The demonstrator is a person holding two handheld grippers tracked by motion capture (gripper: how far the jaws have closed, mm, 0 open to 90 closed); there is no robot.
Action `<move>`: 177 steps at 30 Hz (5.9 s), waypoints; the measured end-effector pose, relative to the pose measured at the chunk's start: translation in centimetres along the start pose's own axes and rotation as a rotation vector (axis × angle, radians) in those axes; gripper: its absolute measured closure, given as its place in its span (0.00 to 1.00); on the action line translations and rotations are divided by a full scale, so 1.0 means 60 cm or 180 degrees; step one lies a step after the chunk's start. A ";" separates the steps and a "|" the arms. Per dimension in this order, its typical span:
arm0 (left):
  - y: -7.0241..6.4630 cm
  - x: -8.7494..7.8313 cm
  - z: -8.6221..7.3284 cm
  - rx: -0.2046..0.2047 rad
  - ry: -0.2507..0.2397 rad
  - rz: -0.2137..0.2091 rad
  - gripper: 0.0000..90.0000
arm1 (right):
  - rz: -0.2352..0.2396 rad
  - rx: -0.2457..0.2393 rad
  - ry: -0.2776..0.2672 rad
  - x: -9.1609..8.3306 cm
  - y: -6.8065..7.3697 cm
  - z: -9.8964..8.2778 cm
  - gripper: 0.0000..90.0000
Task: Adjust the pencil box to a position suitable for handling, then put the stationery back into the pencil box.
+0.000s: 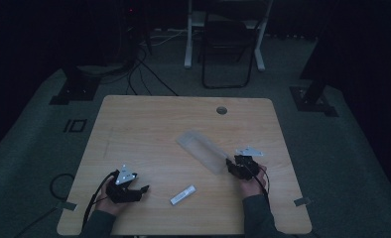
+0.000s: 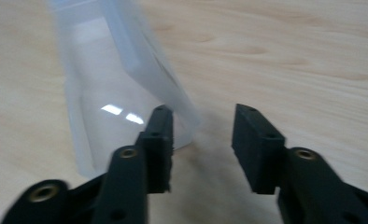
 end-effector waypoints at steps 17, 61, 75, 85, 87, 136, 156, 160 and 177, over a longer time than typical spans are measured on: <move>0.000 0.000 0.000 -0.0001 0.0003 0.0005 0.33 | 0.0193 0.0345 0.0200 0.043 -0.003 -0.002 0.73; -0.019 0.052 0.090 0.0210 -0.0025 0.0225 0.17 | 0.0736 -0.0058 0.0202 0.076 0.084 0.039 0.91; -0.032 0.062 0.083 0.0438 0.0094 0.0240 0.14 | 0.0840 -0.0085 0.0163 0.088 0.098 0.049 0.93; -0.018 0.063 0.081 0.0271 0.0100 0.0348 0.18 | 0.0871 -0.0185 0.0138 0.104 0.108 0.064 0.86; -0.017 0.063 0.079 0.0258 0.0101 0.0354 0.20 | 0.0840 -0.0224 0.0130 0.109 0.105 0.068 0.86; -0.071 -0.006 0.091 -0.0044 -0.0372 -0.0468 0.45 | 0.0226 -0.0335 0.0185 -0.024 -0.027 -0.081 0.52; -0.111 -0.006 0.096 0.0086 -0.0355 -0.0592 0.43 | 0.0232 -0.0284 0.0034 -0.019 -0.033 -0.087 0.46; -0.118 -0.005 0.095 0.0109 -0.0339 -0.0598 0.44 | 0.0239 -0.0292 0.0005 -0.018 -0.034 -0.088 0.45; -0.151 0.007 0.089 0.0207 -0.0227 -0.0712 0.46 | 0.0249 -0.0295 -0.0013 -0.017 -0.035 -0.088 0.44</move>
Point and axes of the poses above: each handheld gripper's, and its own axes: x roughly forward along the jaws, z roughly out of its top, y roughly to its left, the point moved 6 cm from there along x, roughly forward along the jaws, and after that the axes turned 7 degrees about -x, right-handed, at the moved point
